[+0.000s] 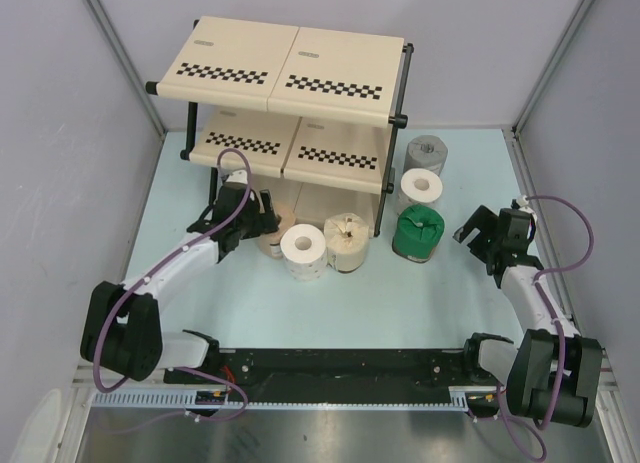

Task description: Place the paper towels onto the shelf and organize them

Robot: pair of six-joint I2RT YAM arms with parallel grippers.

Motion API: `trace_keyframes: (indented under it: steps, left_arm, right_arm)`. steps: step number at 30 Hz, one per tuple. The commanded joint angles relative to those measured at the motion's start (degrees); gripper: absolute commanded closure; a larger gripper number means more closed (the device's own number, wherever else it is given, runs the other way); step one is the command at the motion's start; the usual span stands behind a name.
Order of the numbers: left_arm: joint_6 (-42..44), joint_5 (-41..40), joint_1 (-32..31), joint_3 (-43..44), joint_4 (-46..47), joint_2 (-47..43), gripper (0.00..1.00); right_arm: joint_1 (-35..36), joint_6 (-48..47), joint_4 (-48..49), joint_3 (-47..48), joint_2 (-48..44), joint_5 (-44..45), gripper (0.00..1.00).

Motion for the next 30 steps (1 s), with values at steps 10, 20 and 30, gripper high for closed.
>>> trace_keyframes:
  steps: [10,20,30]
  left_arm:
    - [1.6,3.1,-0.3,0.6,-0.2,3.4,0.39]
    - [-0.3,4.3,-0.3,-0.1,0.0,-0.2,0.64]
    - [-1.4,0.8,-0.3,6.5,-6.6,-13.2,0.6]
  right_arm:
    - [0.2,0.2,2.3,1.4,-0.2,-2.5,0.01]
    - [0.2,0.4,2.6,1.4,0.6,-3.4,0.01]
    - [0.1,0.7,2.9,1.4,1.4,-4.2,0.01]
